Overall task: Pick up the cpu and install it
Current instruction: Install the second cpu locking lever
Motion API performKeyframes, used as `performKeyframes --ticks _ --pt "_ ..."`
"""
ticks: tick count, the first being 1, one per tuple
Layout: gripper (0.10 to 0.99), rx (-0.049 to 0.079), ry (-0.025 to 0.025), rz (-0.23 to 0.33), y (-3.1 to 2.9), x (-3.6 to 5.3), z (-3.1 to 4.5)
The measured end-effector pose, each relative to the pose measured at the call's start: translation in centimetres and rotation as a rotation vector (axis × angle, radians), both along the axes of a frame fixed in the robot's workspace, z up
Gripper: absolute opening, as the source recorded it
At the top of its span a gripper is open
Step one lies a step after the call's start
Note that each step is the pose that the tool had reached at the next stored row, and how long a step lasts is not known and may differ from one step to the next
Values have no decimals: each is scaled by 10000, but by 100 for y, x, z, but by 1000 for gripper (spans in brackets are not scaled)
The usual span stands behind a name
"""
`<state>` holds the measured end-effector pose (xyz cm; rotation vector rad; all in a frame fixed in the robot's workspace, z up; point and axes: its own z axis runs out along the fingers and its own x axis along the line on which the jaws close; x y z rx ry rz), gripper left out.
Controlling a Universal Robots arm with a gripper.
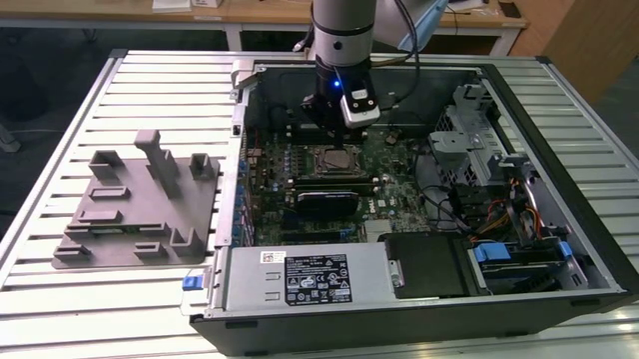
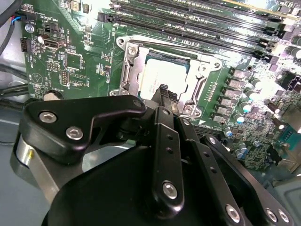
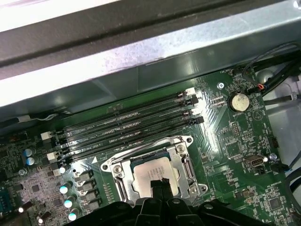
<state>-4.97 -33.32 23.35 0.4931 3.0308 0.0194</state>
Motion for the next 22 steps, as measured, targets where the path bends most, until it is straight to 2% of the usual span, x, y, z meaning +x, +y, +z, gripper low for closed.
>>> performKeyframes --ticks 6,14,22 --pt "106 -5 3 0 0 0 9" --pt "106 0 0 0 0 0 97" --pt "106 -1 0 1 -13 0 102"
